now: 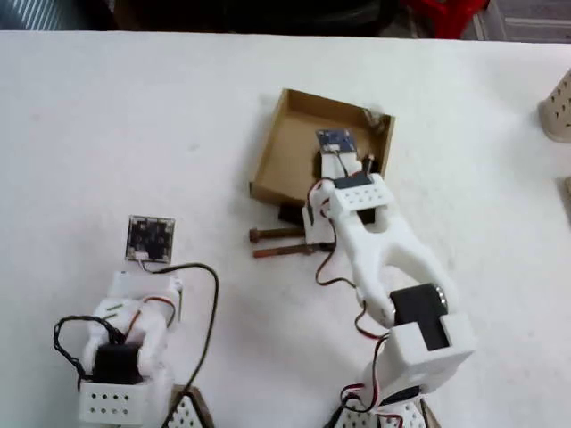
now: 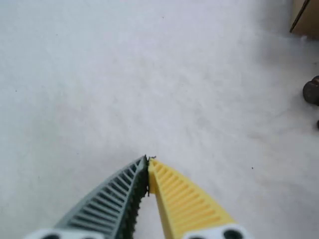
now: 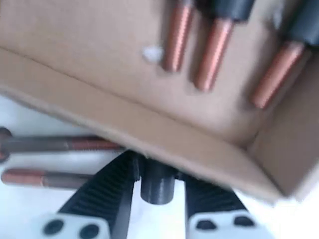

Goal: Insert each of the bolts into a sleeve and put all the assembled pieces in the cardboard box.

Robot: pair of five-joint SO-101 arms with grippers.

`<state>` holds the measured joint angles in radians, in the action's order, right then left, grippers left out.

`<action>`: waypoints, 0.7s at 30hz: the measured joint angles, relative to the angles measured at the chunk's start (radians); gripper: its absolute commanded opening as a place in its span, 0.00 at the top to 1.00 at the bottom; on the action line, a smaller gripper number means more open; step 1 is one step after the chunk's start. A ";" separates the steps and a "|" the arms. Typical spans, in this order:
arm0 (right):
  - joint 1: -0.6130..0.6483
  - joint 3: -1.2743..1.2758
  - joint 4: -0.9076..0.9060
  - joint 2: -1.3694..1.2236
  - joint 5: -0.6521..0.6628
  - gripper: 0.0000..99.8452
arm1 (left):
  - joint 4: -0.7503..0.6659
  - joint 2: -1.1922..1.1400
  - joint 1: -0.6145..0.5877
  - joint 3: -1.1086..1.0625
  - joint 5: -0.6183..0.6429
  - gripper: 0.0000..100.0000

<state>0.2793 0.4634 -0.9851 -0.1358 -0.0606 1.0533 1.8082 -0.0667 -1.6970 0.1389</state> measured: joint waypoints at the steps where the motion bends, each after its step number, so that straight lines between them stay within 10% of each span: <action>1: -0.014 0.000 -0.035 0.025 0.002 0.98 | 0.000 0.000 0.000 0.000 0.000 0.98; 13: -0.358 0.189 -0.164 0.339 0.005 0.98 | 0.000 0.000 0.000 0.000 -0.015 0.97; 21: -0.554 0.463 -0.043 0.522 0.158 0.98 | -0.017 0.000 0.000 0.000 -0.261 0.97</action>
<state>-0.2746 0.9268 -1.0280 0.3859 0.0974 1.0365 1.8082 -0.0667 -1.6970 -0.1220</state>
